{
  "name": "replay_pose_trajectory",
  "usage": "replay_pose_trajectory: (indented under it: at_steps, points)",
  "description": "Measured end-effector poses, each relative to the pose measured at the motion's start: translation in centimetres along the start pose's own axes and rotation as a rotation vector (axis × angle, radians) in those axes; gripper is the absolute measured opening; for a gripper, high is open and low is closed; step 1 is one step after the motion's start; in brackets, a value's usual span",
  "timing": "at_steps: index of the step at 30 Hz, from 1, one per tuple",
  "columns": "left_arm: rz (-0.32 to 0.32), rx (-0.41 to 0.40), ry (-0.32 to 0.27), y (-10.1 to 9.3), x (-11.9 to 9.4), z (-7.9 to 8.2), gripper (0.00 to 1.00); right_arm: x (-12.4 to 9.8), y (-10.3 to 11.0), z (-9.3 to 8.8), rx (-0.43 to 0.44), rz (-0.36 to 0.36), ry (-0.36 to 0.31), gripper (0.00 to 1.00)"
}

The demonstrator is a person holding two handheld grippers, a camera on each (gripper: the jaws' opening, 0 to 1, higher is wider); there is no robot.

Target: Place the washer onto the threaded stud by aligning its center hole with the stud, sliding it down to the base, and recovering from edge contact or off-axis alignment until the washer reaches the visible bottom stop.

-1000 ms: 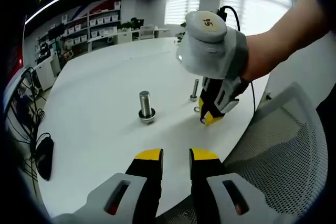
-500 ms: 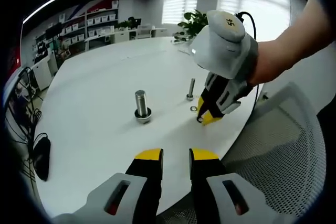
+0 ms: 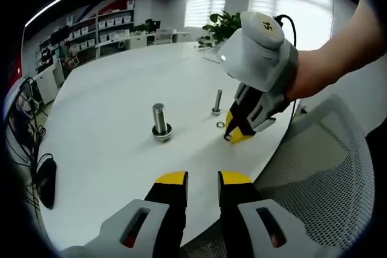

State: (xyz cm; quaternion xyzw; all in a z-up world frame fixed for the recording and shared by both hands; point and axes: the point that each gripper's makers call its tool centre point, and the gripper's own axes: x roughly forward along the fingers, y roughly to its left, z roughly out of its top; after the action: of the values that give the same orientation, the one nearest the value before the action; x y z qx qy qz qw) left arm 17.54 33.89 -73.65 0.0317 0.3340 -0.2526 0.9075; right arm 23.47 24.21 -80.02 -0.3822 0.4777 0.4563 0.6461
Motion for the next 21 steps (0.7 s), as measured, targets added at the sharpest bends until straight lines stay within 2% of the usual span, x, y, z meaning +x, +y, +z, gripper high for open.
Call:
replay_pose_trajectory:
  at_steps: [3, 7, 10, 15, 21]
  points:
    - [0.001, 0.002, 0.001, 0.0, 0.0, 0.0, 0.17, -0.1, -0.1, 0.0, 0.028, 0.015, -0.023, 0.14]
    - [0.005, 0.002, 0.001, 0.1, 0.0, 0.0, 0.17, -0.1, 0.1, 0.1, 0.023, 0.009, -0.031, 0.14]
    - [0.008, -0.001, -0.002, 0.2, -0.1, 0.0, 0.17, -0.1, -0.1, 0.1, 0.064, 0.014, -0.038, 0.14]
    - [0.011, 0.0, -0.001, 0.2, -0.1, 0.0, 0.17, -0.1, -0.3, -0.2, 0.079, 0.023, -0.038, 0.14]
    - [0.011, 0.001, 0.001, 0.2, 0.0, 0.0, 0.17, -1.0, -0.8, -0.4, 0.137, 0.026, -0.067, 0.14]
